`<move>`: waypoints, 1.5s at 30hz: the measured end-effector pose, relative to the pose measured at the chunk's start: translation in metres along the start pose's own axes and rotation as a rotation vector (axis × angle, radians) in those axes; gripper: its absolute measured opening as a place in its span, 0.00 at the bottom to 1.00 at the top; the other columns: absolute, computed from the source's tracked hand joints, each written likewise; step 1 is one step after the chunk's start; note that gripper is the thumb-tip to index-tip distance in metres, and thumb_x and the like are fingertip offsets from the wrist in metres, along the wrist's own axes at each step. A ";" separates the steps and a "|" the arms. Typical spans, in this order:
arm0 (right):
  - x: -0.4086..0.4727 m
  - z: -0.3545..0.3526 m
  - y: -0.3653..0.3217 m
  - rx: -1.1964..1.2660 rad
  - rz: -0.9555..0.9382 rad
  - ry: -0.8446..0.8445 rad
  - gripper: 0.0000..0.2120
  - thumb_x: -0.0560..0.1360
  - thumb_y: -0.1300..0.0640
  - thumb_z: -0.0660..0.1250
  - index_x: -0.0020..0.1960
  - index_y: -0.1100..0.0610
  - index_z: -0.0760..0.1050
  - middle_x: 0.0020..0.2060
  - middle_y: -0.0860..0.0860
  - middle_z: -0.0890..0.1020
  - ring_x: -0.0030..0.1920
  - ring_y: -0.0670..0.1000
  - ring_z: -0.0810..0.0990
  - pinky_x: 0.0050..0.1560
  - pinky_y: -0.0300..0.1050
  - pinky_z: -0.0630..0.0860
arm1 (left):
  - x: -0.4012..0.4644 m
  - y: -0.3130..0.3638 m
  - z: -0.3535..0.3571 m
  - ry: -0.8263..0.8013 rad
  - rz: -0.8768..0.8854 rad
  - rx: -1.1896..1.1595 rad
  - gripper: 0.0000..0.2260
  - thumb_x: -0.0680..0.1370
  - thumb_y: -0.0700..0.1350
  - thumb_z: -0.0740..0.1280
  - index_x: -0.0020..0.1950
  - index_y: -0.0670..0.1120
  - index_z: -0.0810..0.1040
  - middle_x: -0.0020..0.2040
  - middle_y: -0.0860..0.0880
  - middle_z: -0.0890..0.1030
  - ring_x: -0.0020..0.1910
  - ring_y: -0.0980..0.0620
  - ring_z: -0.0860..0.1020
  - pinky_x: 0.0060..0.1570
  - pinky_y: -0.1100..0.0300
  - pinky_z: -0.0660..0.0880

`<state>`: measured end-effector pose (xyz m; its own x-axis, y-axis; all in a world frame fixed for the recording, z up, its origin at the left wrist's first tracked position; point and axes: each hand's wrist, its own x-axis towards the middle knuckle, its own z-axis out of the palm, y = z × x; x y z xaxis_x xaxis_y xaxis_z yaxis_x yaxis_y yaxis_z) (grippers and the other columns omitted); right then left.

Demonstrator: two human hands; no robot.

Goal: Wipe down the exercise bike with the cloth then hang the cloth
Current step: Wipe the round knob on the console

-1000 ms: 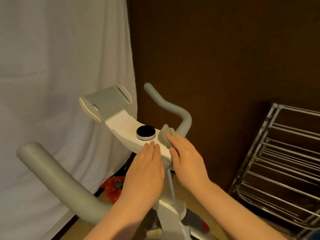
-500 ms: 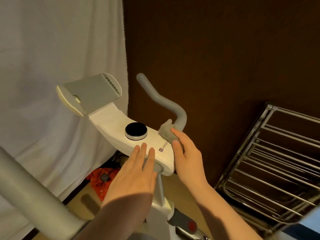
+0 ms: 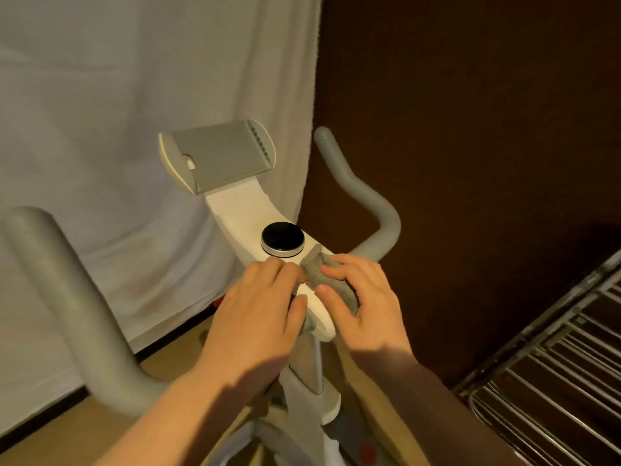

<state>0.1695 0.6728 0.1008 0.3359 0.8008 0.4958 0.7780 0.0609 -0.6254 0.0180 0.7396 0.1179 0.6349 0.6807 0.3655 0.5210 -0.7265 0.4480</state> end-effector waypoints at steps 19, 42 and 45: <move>0.047 0.006 0.026 0.004 -0.097 -0.100 0.04 0.78 0.51 0.64 0.51 0.51 0.74 0.49 0.43 0.72 0.52 0.45 0.69 0.49 0.44 0.71 | 0.000 0.015 0.012 0.069 -0.262 0.202 0.26 0.77 0.65 0.49 0.70 0.53 0.62 0.70 0.55 0.63 0.65 0.54 0.69 0.55 0.58 0.72; 0.104 0.051 -0.003 0.099 -0.293 -0.353 0.12 0.79 0.60 0.61 0.60 0.54 0.78 0.59 0.48 0.79 0.59 0.47 0.75 0.56 0.32 0.65 | 0.030 -0.008 0.006 0.051 -0.464 -0.074 0.39 0.68 0.68 0.58 0.75 0.51 0.58 0.76 0.51 0.59 0.75 0.53 0.57 0.66 0.59 0.60; 0.112 0.058 -0.012 0.122 -0.212 -0.342 0.11 0.79 0.61 0.61 0.59 0.55 0.78 0.58 0.48 0.79 0.58 0.49 0.76 0.55 0.34 0.66 | 0.031 -0.013 0.006 0.058 -0.483 -0.115 0.41 0.63 0.69 0.54 0.72 0.51 0.60 0.74 0.52 0.59 0.73 0.53 0.60 0.64 0.59 0.61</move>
<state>0.1670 0.7959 0.1288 -0.0371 0.9134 0.4054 0.7356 0.2995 -0.6077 0.0343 0.7694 0.1181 0.3016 0.9435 0.1374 0.6798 -0.3138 0.6629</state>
